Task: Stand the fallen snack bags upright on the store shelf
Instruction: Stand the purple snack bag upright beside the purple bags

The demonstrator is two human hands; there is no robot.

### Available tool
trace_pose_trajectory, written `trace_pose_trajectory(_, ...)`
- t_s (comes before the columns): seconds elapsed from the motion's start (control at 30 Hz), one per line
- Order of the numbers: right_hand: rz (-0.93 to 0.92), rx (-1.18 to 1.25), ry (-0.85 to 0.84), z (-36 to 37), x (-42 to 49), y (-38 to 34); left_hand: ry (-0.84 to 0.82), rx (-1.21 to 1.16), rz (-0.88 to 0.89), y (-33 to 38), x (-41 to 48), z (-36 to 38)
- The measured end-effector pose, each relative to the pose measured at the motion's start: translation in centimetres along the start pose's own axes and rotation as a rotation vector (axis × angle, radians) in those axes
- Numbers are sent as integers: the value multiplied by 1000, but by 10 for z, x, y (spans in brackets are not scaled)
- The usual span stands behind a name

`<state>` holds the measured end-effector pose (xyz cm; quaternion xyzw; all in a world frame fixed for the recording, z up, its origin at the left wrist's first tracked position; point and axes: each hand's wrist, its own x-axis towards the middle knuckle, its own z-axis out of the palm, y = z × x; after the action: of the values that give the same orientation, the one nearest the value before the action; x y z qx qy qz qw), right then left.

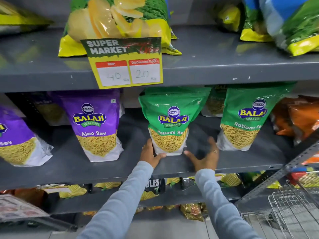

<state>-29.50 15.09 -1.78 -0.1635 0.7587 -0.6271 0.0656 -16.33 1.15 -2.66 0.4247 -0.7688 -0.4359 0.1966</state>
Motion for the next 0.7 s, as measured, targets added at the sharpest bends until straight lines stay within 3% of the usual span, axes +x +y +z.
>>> trace_pose_trajectory(0.07,31,-46,269,-31,10,9,1,13,-11,1,-1,0)
trace_pose_trajectory(0.13,107,-198,337,-54,29,15,7,17,-26,1,-1,0)
trace_pose_trajectory(0.33,138,-266,211,-76,87,16,28,53,-31,7,-3,-1)
trace_pose_trajectory(0.7,70,-332,261,-82,95,34,52,81,-24,-1,3,7)
